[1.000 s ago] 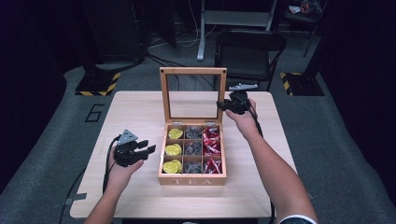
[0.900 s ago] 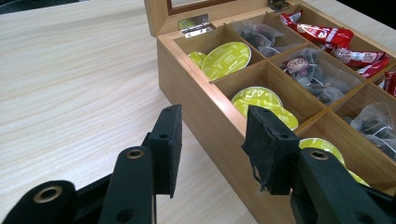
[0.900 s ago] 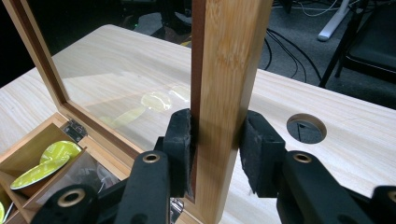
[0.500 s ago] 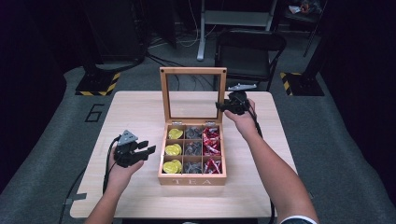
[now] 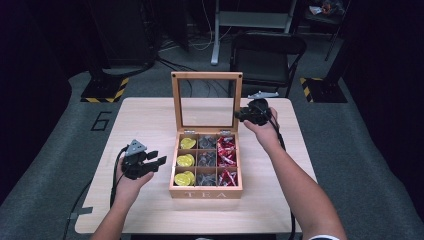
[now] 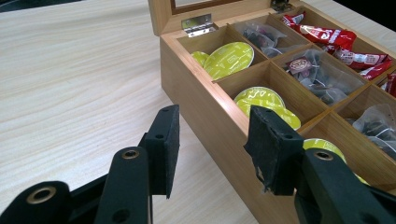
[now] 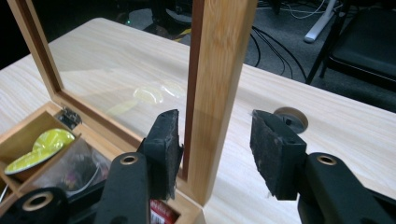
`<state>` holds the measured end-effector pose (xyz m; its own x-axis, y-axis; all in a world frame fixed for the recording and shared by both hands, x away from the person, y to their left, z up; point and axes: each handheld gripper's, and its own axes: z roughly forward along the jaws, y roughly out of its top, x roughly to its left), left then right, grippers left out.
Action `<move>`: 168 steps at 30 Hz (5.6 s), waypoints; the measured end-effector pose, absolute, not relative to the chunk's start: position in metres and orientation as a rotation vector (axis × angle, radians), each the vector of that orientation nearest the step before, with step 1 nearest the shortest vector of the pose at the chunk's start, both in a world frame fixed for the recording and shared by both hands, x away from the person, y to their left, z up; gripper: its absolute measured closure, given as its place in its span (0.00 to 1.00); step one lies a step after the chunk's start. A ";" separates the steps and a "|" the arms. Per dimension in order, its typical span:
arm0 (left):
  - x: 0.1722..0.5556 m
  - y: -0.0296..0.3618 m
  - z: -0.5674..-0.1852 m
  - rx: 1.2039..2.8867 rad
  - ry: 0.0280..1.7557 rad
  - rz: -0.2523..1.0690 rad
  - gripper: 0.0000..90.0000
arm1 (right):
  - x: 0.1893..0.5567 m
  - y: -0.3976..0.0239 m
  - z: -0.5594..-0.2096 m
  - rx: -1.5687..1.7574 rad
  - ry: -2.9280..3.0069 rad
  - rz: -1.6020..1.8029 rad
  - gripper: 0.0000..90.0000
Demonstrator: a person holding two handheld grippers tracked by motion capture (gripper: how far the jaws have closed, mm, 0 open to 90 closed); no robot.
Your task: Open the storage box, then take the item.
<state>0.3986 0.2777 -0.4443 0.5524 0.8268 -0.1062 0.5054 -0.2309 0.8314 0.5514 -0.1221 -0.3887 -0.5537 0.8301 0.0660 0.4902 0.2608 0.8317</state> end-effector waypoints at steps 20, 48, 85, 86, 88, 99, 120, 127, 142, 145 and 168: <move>0.399 0.280 -0.447 1.890 1.101 0.463 0.58 | 0.494 -0.128 -0.396 1.167 2.185 1.239 0.55; 0.400 0.282 -0.451 1.877 1.133 0.466 0.55 | 0.443 -0.126 -0.401 1.082 2.234 1.239 0.55; 0.401 0.282 -0.454 1.878 1.140 0.463 0.55 | 0.387 -0.104 -0.443 0.987 2.406 1.256 0.63; 0.401 0.283 -0.453 1.887 1.138 0.455 0.55 | 0.386 -0.103 -0.444 0.991 2.410 1.257 0.63; 0.401 0.282 -0.453 1.889 1.138 0.455 0.55 | 0.386 -0.101 -0.445 0.983 2.418 1.255 0.63; 0.400 0.283 -0.454 1.892 1.139 0.457 0.55 | 0.385 -0.096 -0.455 0.999 2.444 1.234 0.62; 0.400 0.283 -0.454 1.888 1.140 0.461 0.55 | 0.385 -0.092 -0.468 0.992 2.484 1.201 0.74; 0.401 0.284 -0.453 1.896 1.138 0.467 0.55 | 0.383 -0.093 -0.466 0.969 2.488 1.218 0.81; 0.401 0.284 -0.454 1.887 1.148 0.460 0.55 | 0.380 -0.093 -0.455 0.895 2.451 1.239 0.85; 0.401 0.284 -0.454 1.886 1.148 0.460 0.55 | 0.379 -0.096 -0.451 0.902 2.430 1.262 0.85; 0.401 0.284 -0.454 1.886 1.153 0.461 0.54 | 0.381 -0.117 -0.424 0.944 2.301 1.348 0.85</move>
